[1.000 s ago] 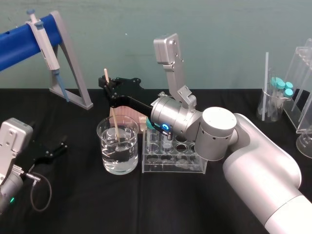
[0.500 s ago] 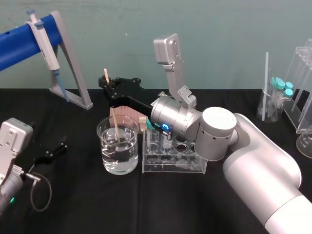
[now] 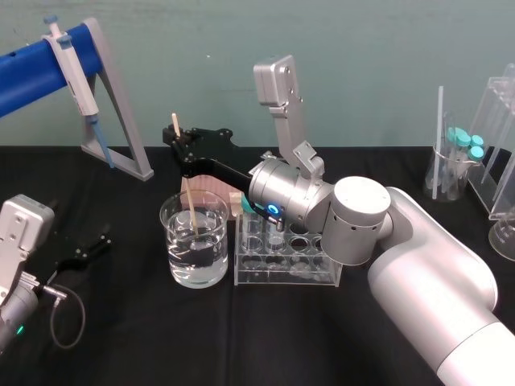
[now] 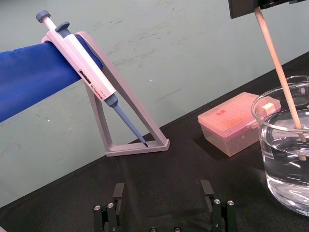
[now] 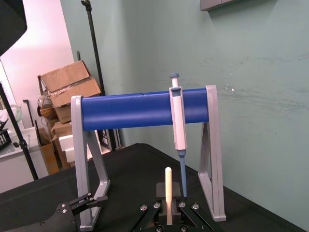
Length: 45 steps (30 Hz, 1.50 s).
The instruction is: Hold the thermometer with one hand and immerse one end into the beaker, then reinsert it into the test tube rack.
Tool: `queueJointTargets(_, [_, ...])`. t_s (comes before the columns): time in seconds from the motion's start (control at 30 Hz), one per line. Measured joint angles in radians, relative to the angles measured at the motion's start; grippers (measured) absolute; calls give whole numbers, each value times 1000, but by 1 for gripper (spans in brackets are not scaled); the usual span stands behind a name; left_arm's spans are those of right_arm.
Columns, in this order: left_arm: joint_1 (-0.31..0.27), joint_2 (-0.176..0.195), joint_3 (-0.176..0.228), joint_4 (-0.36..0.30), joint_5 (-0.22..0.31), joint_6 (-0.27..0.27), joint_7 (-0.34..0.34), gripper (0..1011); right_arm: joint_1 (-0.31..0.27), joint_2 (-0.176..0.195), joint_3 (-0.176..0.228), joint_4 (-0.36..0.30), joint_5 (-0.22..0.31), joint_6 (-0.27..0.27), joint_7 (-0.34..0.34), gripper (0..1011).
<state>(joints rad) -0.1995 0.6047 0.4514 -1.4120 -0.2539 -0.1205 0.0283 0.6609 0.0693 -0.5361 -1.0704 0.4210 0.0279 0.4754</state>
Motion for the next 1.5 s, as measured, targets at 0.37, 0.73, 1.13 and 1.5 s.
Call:
queueJointTargets(0.37, [0, 0, 0, 0, 0, 0, 0, 1004, 0, 0, 0, 0, 0, 0, 0, 53])
queueJointTargets(0.73, [0, 0, 0, 0, 0, 0, 0, 1004, 0, 0, 0, 0, 0, 0, 0, 53])
queueJointTargets(1.13, [0, 0, 0, 0, 0, 0, 0, 1004, 0, 0, 0, 0, 0, 0, 0, 53])
queueJointTargets(1.5, [0, 0, 0, 0, 0, 0, 0, 1004, 0, 0, 0, 0, 0, 0, 0, 53])
